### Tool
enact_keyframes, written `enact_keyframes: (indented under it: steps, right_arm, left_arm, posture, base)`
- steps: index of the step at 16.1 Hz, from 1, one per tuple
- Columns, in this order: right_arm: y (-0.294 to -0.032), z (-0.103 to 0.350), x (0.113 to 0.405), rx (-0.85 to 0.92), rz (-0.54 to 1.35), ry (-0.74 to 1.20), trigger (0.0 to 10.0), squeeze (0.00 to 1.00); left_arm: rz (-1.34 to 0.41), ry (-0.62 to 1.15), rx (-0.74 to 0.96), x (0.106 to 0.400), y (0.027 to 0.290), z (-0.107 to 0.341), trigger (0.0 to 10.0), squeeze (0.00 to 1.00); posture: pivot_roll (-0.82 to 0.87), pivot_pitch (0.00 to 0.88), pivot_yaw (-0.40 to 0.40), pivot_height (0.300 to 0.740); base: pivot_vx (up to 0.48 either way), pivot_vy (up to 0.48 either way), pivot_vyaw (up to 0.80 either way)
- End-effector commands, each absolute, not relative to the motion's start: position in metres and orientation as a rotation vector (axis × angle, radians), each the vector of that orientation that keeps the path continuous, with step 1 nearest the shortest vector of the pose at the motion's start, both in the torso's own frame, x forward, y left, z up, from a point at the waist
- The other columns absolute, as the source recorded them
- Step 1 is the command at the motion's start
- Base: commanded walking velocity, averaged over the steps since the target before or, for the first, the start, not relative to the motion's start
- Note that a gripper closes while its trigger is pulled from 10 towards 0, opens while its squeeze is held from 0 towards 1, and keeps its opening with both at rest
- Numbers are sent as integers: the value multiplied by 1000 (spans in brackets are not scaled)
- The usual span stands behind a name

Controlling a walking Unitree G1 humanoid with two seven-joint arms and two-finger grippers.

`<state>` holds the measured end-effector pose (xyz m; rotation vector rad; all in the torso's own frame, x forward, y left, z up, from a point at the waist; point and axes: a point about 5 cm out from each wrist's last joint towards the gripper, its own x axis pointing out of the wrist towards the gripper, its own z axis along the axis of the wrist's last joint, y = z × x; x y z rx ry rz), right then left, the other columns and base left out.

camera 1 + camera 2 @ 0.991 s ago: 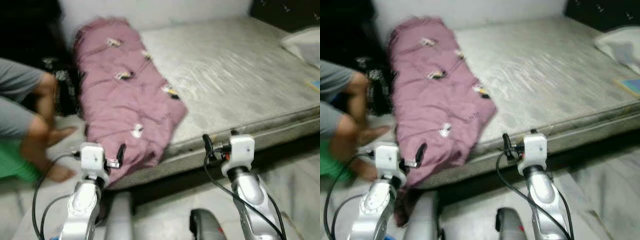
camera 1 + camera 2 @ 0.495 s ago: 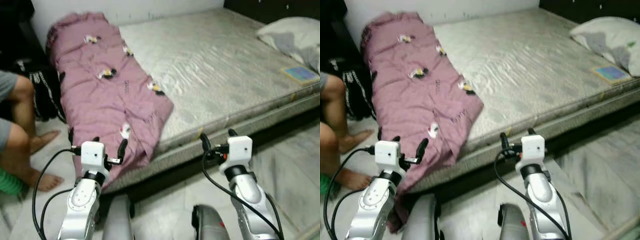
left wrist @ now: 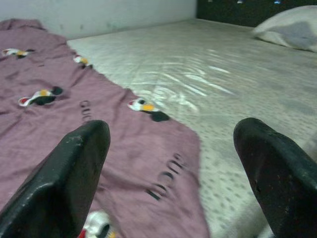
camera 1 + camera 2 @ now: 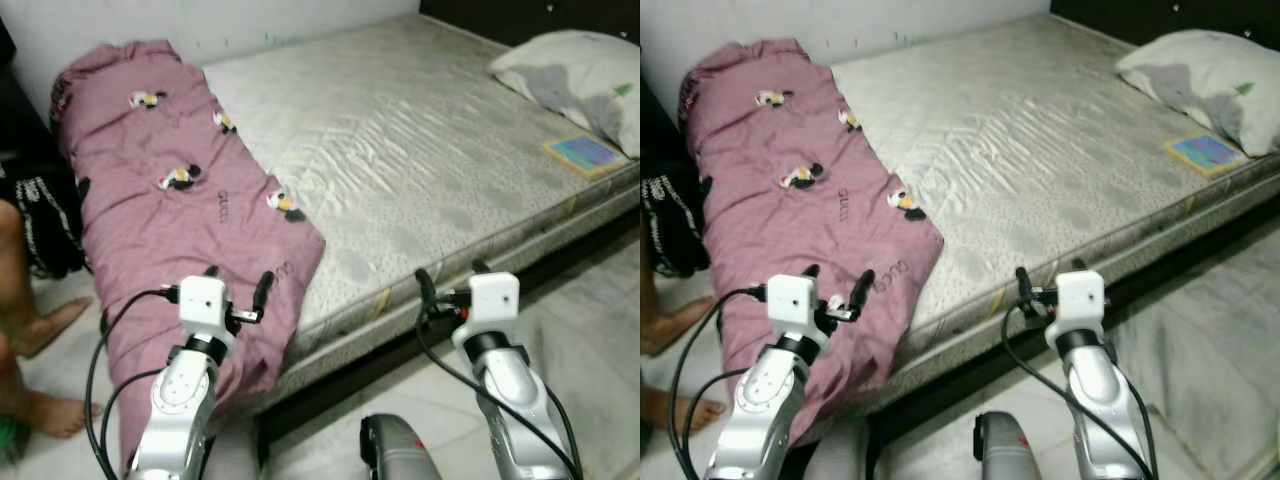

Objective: Clean up the room

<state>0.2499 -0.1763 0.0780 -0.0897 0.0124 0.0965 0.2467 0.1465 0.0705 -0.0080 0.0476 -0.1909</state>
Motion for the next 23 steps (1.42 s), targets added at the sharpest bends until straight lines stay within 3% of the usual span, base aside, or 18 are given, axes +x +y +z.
enact_keyframes:
  steps: [1, 4, 9, 14, 17, 21, 23]
  right_arm:
    - [-160, 85, 255, -70, 151, -20, 10000, 0]
    - [-160, 83, 254, -64, 144, -11, 10000, 0]
    - [-157, 82, 252, -47, 162, 6, 10000, 0]
    - [-169, 82, 230, -70, 156, 37, 10000, 0]
    - [-188, 83, 210, -103, 102, 79, 10000, 0]
    - [-208, 87, 187, -143, 35, 124, 10000, 0]
    - [-217, 91, 171, -166, 11, 154, 10000, 0]
  left_arm:
    - [-134, 66, 16, 244, 165, 67, 10000, 0]
    - [-110, 75, 19, 246, 164, 66, 10000, 0]
    - [-36, 237, -4, 249, 174, 46, 10000, 0]
    - [20, 348, -3, 282, 192, 41, 10000, 0]
    - [59, 370, 14, 299, 200, 41, 10000, 0]
    - [165, 401, 14, 312, 226, 44, 10000, 0]
    - [173, 500, 40, 318, 233, 40, 10000, 0]
  posture:
    - [-50, 0, 45, 617]
    - [-52, 0, 47, 617]
    - [-58, 0, 42, 613]
    - [-105, 0, 40, 558]
    - [-167, 5, 53, 558]
    - [-215, 96, 41, 558]
    - [-248, 145, 34, 558]
  base:
    - [386, 0, 800]
    - [95, 0, 379]
    - [0, 0, 0]
    - [0, 0, 0]
    - [0, 0, 0]
    - [0, 0, 0]
    - [0, 0, 0]
